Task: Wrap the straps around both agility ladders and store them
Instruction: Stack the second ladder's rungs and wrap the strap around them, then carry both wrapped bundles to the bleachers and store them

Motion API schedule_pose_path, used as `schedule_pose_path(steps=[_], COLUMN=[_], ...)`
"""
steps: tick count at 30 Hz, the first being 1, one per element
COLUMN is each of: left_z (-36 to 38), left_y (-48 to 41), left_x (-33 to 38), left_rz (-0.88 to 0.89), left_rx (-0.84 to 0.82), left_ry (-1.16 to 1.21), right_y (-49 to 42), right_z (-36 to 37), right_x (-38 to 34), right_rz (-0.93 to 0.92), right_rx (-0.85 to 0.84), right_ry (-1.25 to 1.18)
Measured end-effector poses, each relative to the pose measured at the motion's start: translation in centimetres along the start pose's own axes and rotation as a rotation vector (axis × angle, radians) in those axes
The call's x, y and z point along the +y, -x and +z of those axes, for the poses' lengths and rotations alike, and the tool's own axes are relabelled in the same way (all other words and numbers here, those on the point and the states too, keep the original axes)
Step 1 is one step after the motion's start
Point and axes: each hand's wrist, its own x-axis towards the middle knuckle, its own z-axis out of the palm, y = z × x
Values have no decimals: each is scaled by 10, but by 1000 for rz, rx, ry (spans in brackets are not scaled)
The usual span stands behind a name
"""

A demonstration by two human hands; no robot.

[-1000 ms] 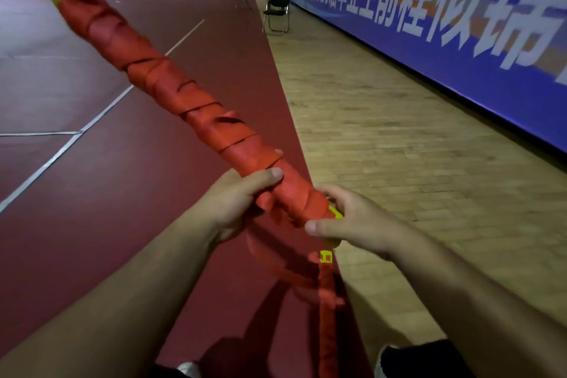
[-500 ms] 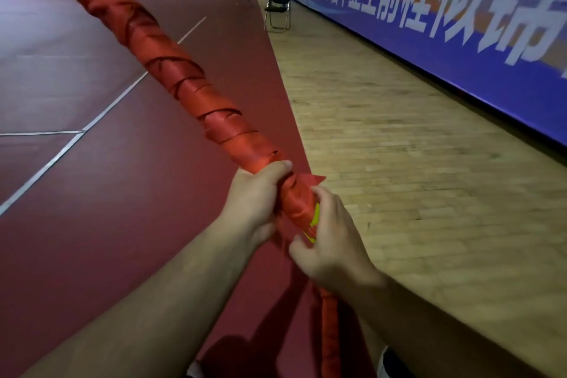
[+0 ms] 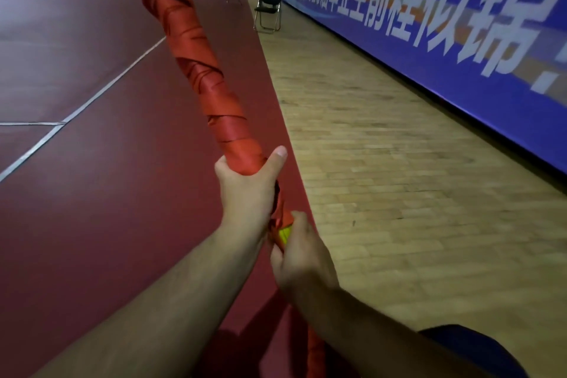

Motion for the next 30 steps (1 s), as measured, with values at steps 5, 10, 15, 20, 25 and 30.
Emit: schedule_pose_path(steps=[5,10,15,20,25,30], left_z=[-17,-54,-76,-67,-63,-71], left_y=[-5,-26,-33,-32,-50,-80], left_x=[1,-6,-53,-135,-214,-298], left_rz=[-3,-36,-48,-207,-379,-587], left_rx=[-3,-169,-191,-252,-256,-239], left_ry=[-2,-146,-494,-619,-696,-707], right_y=[6,-1,-15,-13,-16,-26], right_z=[-3,-27,-22,28,95,182], right_x=[3,43,112,174,242,306], right_rz=[-140,-116,326,493,703,913], right_rx=[-55,-440,-358,-431,-537,-673], right_ry=[159,214,186,173,157,28])
